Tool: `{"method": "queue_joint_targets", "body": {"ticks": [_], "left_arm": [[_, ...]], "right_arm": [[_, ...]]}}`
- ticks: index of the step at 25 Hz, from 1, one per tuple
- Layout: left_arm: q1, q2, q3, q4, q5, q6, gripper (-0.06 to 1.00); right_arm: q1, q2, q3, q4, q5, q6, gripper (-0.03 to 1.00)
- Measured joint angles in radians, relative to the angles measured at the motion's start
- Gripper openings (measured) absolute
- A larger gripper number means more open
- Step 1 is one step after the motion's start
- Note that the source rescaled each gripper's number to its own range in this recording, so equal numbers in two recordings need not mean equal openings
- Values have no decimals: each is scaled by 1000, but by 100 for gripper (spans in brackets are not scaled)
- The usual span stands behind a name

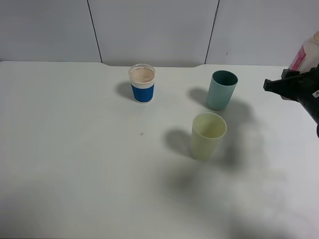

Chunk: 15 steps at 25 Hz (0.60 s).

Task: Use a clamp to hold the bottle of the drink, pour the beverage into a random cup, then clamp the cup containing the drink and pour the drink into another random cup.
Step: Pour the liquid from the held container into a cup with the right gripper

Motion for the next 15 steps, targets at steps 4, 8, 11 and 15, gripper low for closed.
{"method": "queue_joint_targets", "body": {"ticks": [4,8,11,15], "left_arm": [[0,0,0,0,0,0,100],[0,0,0,0,0,0,100],[0,0,0,0,0,0,100],[0,0,0,0,0,0,100]], "right_arm": [[0,-93,1,0,99,-46,3],[0,-157,1,-5,190,-80,2],[0,-178,1,-19,268,-81,2],[6,-187,2,-31,320,-85,2]]}}
